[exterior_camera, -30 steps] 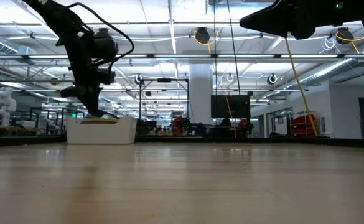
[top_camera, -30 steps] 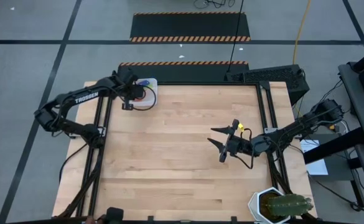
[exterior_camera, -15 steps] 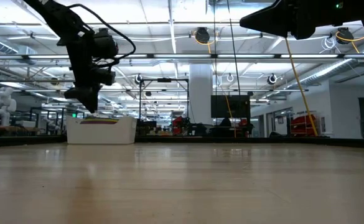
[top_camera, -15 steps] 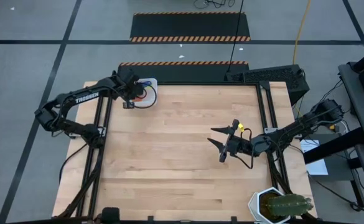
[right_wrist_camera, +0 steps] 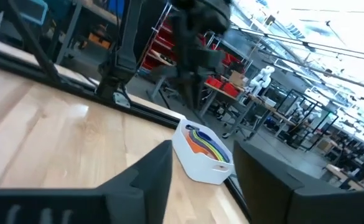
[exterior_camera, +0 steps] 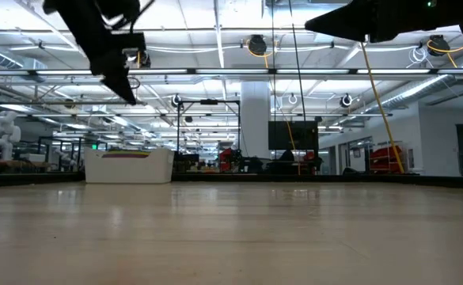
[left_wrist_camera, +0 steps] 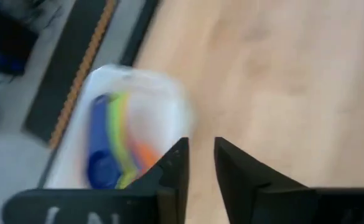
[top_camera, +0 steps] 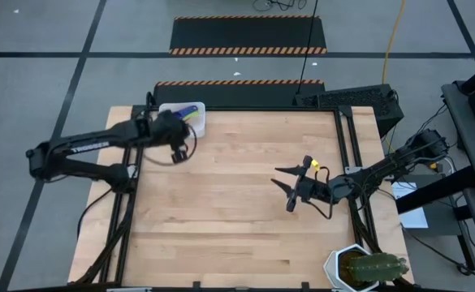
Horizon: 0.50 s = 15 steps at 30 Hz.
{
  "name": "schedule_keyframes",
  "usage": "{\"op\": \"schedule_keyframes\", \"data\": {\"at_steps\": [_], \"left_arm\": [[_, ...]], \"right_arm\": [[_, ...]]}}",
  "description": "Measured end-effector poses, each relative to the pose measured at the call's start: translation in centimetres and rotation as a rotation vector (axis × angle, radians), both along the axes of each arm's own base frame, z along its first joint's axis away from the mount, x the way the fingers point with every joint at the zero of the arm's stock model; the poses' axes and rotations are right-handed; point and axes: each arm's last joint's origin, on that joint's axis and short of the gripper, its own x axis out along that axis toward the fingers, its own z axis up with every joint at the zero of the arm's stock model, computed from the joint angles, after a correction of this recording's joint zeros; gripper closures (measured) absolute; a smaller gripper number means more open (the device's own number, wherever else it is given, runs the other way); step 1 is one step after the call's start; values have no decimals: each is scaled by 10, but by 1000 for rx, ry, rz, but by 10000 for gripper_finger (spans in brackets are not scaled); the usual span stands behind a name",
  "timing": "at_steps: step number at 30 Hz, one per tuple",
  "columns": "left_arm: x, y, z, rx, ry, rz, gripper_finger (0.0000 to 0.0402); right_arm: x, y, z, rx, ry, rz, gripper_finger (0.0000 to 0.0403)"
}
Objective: Nest measuring cups in basket
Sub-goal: Return to Home Position
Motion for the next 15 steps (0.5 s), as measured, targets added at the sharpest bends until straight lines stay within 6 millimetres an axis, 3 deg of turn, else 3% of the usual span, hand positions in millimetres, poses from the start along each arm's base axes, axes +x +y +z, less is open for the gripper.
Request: {"op": "schedule_keyframes", "data": {"at_steps": [8, 15], "left_arm": [[12, -61, 4, -51, -119, -98, 396], [18, -87, -21, -50, -232, -108, 387]], "right_arm": [[1, 2, -3, 88, -1, 98, 330], [4, -2, -11, 169, 61, 196, 399]]}}
